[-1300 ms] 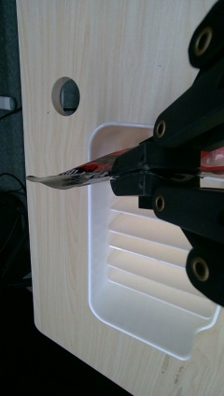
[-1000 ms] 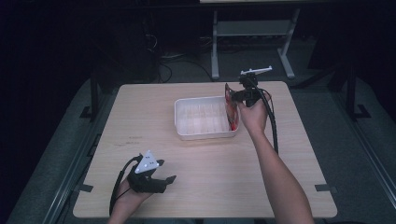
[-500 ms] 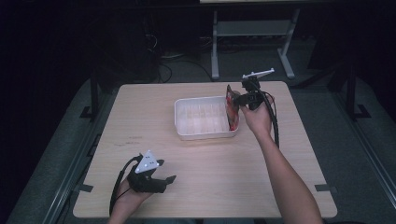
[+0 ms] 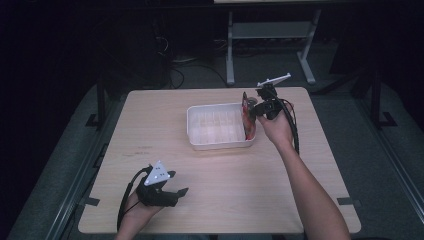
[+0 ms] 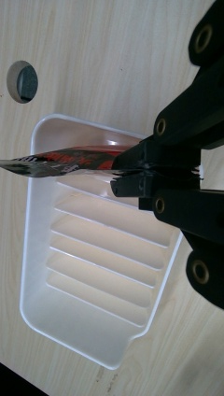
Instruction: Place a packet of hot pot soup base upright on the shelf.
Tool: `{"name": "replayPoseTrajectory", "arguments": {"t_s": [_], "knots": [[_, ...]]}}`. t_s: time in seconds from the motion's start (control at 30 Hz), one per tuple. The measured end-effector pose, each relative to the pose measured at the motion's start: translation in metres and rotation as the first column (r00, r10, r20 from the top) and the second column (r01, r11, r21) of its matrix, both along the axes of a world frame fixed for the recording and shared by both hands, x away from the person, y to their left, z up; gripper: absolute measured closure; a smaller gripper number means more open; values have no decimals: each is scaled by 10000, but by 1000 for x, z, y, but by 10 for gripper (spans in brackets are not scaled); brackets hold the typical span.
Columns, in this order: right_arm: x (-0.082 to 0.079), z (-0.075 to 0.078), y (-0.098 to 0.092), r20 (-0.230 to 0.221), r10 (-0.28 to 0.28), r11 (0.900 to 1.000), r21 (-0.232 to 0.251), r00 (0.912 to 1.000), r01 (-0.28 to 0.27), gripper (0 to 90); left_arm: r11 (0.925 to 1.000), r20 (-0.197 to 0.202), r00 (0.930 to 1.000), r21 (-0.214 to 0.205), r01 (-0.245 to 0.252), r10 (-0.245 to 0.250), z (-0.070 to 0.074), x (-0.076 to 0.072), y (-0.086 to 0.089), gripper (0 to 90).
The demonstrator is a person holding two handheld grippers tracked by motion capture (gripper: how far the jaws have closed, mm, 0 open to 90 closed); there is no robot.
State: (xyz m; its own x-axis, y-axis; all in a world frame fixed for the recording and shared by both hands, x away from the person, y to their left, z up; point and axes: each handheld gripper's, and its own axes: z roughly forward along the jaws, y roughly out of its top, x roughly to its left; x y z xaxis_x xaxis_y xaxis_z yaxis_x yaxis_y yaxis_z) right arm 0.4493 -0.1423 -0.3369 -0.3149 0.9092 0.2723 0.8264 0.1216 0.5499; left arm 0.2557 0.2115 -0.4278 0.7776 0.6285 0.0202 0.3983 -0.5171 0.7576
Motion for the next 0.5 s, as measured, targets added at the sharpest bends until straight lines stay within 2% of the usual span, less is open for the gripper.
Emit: {"name": "replayPoseTrajectory", "arguments": {"t_s": [0.5], "knots": [[-1,-6,2,-356,339,9993,-173,9988,-346,867,10000,-3,10000,-19,-4,4,0,0,0,280]]}}
